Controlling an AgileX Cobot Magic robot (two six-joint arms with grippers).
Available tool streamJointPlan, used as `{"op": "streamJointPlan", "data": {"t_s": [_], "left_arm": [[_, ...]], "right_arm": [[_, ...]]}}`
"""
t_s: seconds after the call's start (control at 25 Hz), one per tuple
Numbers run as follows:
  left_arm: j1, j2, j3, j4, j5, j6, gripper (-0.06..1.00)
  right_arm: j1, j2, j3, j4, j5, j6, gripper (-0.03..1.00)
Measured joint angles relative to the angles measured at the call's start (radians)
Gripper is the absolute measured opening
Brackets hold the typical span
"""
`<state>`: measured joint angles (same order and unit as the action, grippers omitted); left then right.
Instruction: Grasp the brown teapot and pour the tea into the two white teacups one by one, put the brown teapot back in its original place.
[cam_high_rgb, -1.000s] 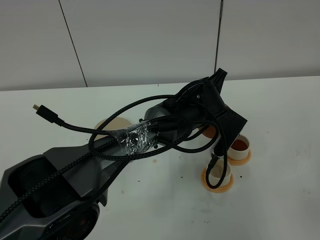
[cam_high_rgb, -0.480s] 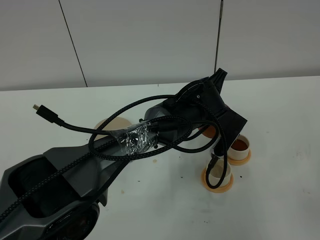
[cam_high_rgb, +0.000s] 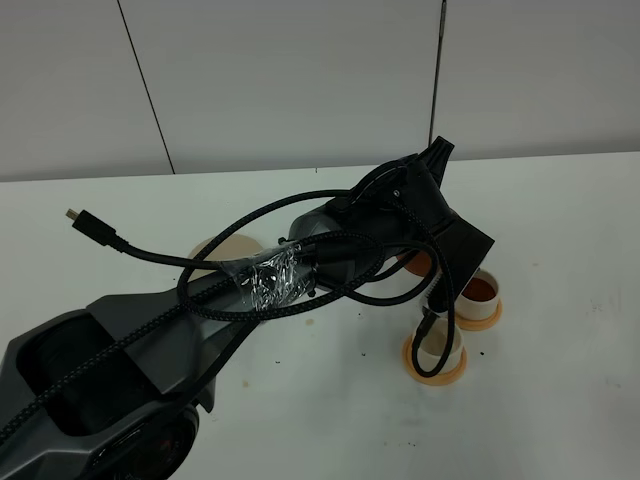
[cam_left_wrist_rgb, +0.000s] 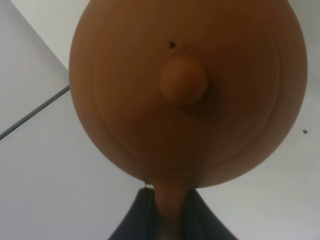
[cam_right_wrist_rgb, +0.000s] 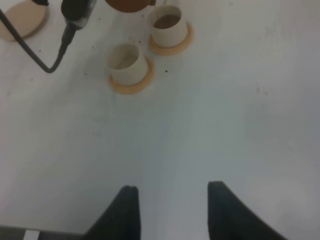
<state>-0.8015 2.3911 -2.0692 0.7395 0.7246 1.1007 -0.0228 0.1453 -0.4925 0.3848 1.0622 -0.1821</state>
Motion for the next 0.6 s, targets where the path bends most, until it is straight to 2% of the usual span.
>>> {"op": "streamJointPlan", "data": {"t_s": [0.6], "left_arm": [[0.0,0.0,0.0,0.001,0.0,0.001,0.17]], "right_arm": [[0.0,0.0,0.0,0.0,0.0,0.0,0.31]]}}
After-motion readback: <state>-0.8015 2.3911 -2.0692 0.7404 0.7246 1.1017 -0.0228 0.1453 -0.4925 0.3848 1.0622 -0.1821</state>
